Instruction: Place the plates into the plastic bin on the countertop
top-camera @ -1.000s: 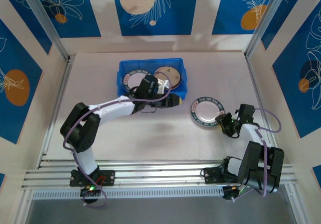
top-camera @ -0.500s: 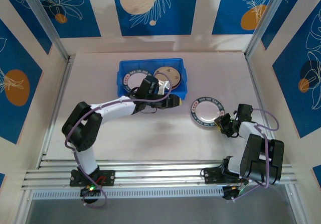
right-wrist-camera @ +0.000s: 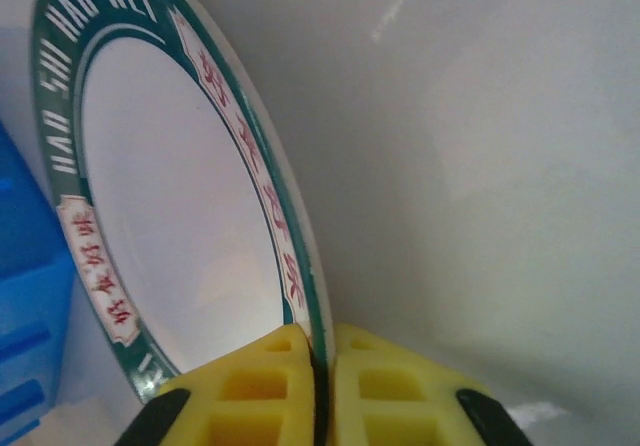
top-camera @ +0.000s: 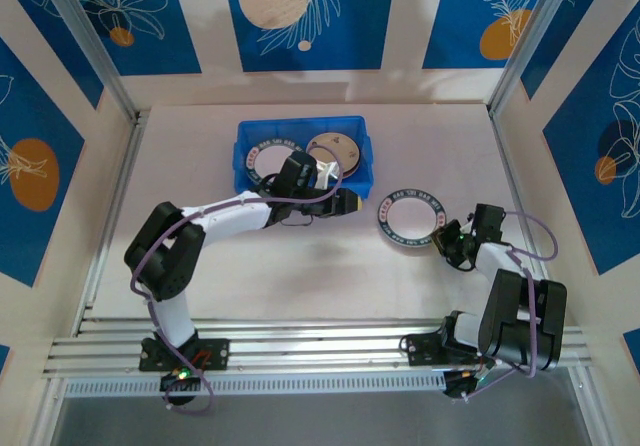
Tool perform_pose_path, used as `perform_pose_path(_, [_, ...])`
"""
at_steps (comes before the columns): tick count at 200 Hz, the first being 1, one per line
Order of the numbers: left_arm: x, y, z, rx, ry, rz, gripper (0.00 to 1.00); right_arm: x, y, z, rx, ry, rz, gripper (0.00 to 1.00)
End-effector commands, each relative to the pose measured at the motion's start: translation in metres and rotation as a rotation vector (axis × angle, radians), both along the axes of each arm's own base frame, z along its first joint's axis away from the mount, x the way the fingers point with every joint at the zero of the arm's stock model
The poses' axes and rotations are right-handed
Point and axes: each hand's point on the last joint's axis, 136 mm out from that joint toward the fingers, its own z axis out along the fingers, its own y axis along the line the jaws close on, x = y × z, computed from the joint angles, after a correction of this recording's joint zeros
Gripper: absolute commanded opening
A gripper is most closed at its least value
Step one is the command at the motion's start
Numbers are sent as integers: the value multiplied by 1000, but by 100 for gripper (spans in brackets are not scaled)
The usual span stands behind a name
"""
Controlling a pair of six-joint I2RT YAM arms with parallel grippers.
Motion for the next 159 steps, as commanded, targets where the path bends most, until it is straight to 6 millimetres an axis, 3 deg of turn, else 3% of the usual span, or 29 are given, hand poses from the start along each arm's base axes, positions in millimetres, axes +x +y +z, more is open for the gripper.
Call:
perform_pose_path(1, [-4, -4, -3, 0, -5, -22, 50, -4, -2, -1, -17, 4, -6, 5])
perform_pose_path(15, [-4, -3, -3, 4, -10, -18, 51, -4, -3, 2, -18, 1, -7, 0])
perform_pose_path(60, [-3, 7, 7, 36, -56, -3, 48, -4, -9, 25, -67, -41, -7, 0])
perform_pose_path(107, [9, 33, 21, 48, -96, 42, 51, -16, 5, 74, -72, -145, 58, 0])
perform_pose_path(140, [12, 42, 41, 28, -141, 43, 66, -29, 23, 116, -41, -241, 115, 0])
perform_pose_path(159, [14, 44, 47, -7, -136, 43, 70, -31, 39, 141, 11, -312, 174, 0])
